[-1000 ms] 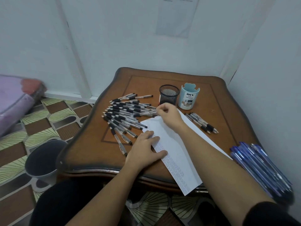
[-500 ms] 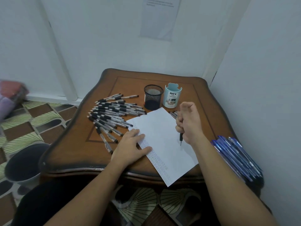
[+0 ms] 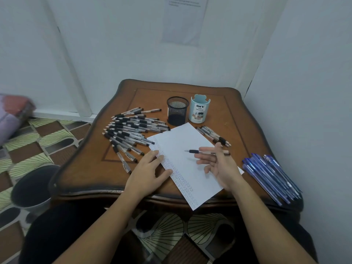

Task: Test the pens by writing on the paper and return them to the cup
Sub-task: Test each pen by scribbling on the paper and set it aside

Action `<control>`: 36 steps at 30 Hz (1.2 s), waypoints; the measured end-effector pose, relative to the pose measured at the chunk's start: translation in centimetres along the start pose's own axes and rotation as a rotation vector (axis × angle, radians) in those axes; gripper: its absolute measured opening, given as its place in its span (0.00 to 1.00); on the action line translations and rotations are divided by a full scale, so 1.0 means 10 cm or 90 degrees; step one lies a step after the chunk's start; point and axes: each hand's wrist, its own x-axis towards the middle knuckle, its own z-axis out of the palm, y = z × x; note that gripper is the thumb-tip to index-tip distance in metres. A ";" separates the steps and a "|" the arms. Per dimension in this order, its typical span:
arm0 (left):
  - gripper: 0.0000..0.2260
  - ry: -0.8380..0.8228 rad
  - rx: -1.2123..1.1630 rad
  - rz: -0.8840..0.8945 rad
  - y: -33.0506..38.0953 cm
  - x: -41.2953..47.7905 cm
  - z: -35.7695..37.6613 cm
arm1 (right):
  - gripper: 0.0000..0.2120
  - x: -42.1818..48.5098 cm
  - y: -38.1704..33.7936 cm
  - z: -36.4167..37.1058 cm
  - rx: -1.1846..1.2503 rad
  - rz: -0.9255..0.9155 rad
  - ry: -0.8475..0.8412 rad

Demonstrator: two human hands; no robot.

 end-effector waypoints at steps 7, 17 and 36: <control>0.47 -0.031 0.084 0.032 -0.11 -0.17 0.02 | 0.06 -0.13 0.17 0.00 -0.127 -0.059 -0.033; 0.43 -0.048 0.186 0.047 -0.13 -0.31 0.07 | 0.06 -0.32 0.27 -0.04 -0.286 -0.111 -0.051; 0.38 -0.009 0.234 0.032 -0.07 -0.37 0.13 | 0.11 -0.40 0.42 -0.01 -0.286 -0.136 -0.032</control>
